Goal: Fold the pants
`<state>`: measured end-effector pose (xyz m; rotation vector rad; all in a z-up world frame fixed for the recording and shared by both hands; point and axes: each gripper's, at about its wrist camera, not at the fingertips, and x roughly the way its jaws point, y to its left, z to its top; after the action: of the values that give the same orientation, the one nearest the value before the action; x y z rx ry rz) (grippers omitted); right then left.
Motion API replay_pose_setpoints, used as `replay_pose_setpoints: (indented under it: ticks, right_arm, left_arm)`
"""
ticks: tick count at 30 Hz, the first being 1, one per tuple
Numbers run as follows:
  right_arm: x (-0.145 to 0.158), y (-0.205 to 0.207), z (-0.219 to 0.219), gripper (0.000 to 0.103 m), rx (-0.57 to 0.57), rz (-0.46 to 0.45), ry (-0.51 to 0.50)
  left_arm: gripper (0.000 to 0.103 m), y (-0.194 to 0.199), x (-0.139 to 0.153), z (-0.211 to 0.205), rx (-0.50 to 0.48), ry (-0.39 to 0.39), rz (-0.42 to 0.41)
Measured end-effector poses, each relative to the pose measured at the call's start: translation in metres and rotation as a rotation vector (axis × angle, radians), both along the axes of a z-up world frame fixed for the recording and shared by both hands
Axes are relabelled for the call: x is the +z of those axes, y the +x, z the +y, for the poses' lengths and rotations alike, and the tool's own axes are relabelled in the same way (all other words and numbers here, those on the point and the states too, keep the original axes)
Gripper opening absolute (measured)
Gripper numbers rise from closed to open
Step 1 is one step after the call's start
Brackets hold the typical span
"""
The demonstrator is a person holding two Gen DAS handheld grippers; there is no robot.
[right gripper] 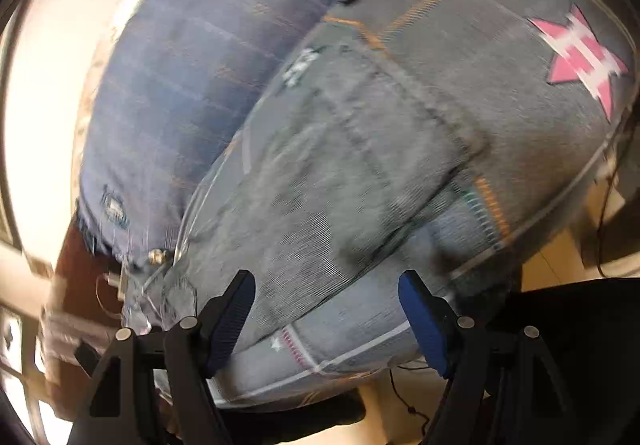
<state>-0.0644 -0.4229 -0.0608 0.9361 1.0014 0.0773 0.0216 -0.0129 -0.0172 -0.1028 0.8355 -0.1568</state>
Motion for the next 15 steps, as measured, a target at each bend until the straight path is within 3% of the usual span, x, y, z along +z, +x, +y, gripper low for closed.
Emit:
replay_pose_setpoints:
  ticks: [9,15]
  right_arm:
    - [-0.030,0.011,-0.053,0.077,-0.129,0.061,0.131]
    - [-0.042,0.014,-0.071,0.077,-0.181,0.062,0.157]
  left_arm:
    - [0.090,0.015,-0.009,-0.043,-0.044,0.030,0.035]
    - [0.090,0.029,-0.007,-0.085,-0.111,0.039,0.049]
